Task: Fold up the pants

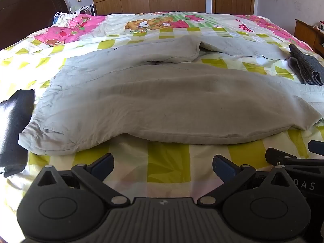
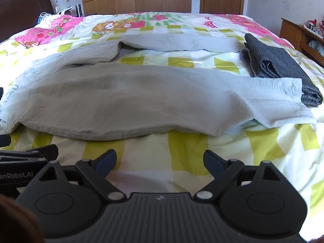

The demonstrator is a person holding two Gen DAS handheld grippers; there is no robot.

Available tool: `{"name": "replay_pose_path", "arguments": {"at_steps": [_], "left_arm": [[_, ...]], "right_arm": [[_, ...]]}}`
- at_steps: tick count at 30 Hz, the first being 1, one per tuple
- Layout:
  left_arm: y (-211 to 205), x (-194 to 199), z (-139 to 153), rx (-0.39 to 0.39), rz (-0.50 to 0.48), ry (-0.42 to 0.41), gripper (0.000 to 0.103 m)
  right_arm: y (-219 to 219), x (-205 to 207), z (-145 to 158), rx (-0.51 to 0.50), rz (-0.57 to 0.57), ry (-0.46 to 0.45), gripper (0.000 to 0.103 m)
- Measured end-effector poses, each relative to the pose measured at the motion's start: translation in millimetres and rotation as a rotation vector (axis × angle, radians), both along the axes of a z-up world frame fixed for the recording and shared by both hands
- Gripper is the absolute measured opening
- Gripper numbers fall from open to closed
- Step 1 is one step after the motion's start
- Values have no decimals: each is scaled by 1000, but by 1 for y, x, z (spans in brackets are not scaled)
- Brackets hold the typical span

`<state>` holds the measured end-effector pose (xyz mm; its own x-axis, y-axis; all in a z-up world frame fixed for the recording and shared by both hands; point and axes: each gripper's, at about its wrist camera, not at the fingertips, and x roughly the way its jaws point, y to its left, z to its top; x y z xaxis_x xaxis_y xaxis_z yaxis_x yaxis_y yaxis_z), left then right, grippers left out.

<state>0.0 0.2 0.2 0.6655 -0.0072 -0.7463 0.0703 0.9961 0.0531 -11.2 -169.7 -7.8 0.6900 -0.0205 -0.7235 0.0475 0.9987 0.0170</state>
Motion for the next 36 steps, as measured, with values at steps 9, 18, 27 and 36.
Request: {"name": "replay_pose_path", "arguments": {"at_steps": [9, 18, 27, 36], "left_arm": [[0, 0, 0, 1, -2, -1, 103], [-3, 0, -3, -2, -9, 0, 103], [-4, -1, -3, 5, -13, -2, 103], [-4, -1, -2, 6, -14, -2, 103]], "right_arm": [[0, 0, -1, -3, 0, 4, 92], [2, -1, -3, -6, 4, 5, 89], [-1, 0, -2, -7, 5, 9, 88], [0, 0, -2, -8, 5, 11, 87]]}}
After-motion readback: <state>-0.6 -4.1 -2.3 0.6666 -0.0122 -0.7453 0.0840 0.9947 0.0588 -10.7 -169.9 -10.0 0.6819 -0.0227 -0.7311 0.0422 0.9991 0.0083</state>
